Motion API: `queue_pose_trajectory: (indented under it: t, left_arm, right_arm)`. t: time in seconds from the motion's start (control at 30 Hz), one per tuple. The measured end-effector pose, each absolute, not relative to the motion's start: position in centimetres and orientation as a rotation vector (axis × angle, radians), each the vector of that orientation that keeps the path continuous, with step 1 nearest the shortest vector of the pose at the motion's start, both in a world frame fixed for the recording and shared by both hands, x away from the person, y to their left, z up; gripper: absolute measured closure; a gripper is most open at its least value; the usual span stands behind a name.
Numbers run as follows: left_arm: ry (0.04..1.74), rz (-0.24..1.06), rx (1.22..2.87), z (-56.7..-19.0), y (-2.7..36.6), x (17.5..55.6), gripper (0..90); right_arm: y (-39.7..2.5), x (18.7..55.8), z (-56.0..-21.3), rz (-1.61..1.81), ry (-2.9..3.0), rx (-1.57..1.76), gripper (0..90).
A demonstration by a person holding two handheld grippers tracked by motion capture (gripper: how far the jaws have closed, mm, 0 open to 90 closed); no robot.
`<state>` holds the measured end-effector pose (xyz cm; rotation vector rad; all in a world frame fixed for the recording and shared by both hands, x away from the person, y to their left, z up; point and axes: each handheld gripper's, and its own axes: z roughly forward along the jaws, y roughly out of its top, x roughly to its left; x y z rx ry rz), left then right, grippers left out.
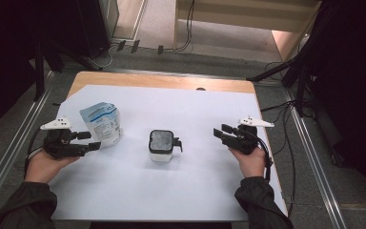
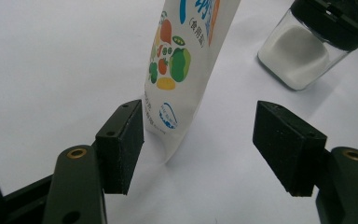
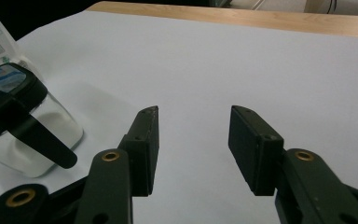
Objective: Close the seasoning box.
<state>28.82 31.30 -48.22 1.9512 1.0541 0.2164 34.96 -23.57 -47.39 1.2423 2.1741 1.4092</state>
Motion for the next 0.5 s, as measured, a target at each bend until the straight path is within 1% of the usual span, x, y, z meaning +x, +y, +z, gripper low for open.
queue_pose_trajectory:
  t: [0.33, 0.5]
  left_arm:
    - [1.048, 0.216, 1.951, -48.25, 31.03, 29.13, 34.6]
    - [1.052, 0.207, 1.956, -48.32, 31.06, 29.30, 34.6]
  right_arm:
    - [-24.28, 34.60, -47.73, 1.393, 2.170, 1.257, 46.5]
    - [-24.13, 34.67, -47.87, 1.383, 2.178, 1.256, 45.2]
